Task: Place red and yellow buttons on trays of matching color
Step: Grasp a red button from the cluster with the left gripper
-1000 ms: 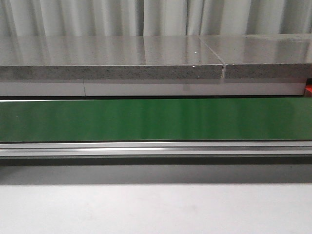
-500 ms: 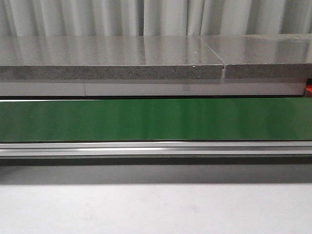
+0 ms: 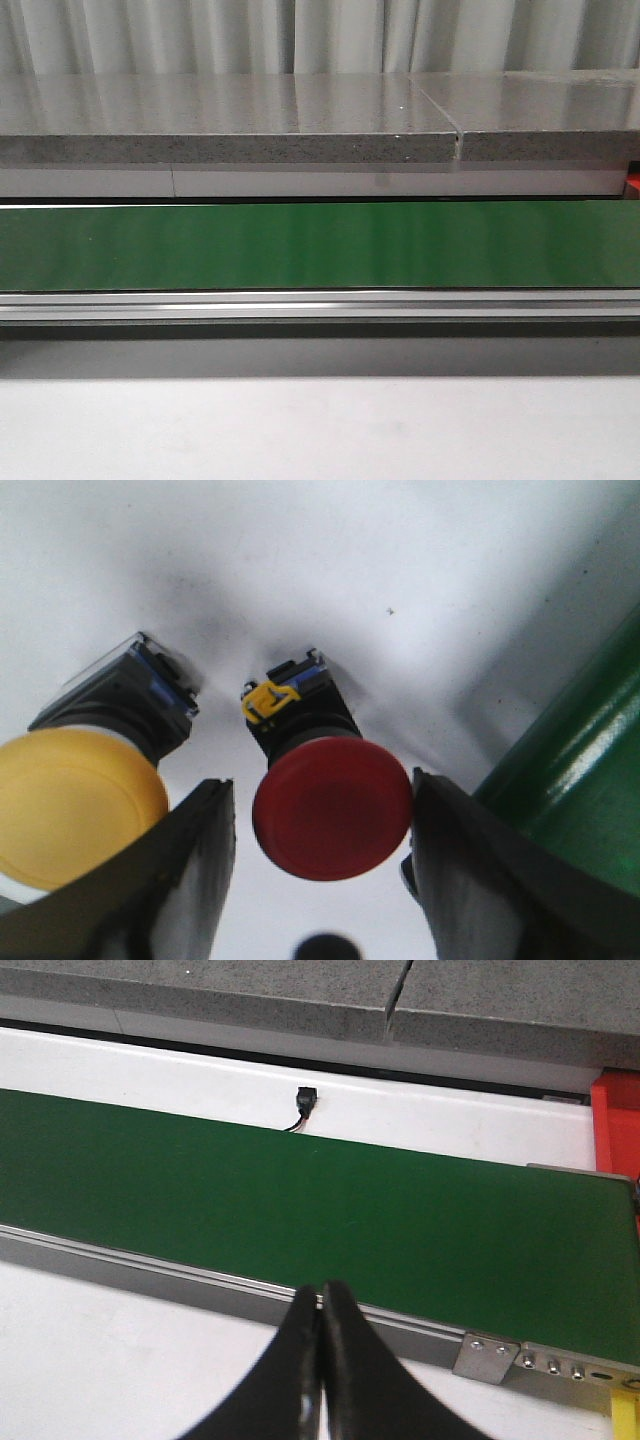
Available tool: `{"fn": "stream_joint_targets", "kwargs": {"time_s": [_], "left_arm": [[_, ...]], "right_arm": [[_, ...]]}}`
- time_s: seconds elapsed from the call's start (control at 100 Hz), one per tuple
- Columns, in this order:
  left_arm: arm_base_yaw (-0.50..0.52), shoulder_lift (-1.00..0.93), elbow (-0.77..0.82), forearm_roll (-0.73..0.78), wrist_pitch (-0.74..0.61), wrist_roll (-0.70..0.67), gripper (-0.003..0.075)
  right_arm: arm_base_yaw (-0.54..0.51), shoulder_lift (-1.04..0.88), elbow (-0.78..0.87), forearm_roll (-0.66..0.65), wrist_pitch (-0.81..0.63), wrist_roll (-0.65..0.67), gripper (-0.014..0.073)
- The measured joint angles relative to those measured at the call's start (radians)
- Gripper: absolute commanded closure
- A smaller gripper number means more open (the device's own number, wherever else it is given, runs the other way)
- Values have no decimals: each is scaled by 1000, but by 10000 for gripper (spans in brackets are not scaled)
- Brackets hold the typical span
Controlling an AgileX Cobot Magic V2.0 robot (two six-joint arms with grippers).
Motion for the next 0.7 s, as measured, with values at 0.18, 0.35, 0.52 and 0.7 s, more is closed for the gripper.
{"fn": "stream_joint_targets", "kwargs": {"time_s": [0.18,0.35,0.52,0.7], "left_arm": [[0,9,-2,0,-8,1,356],[0,10,-5,0,-27,1,436],[0,10,-5,2,-31,13,524],[0,8,-9,2,-32,18,566]], "right_arm": [[0,0,0,0,0,0,660],[0,0,0,0,0,0,660],[0,0,0,0,0,0,660],[0,0,0,0,0,0,660]]}}
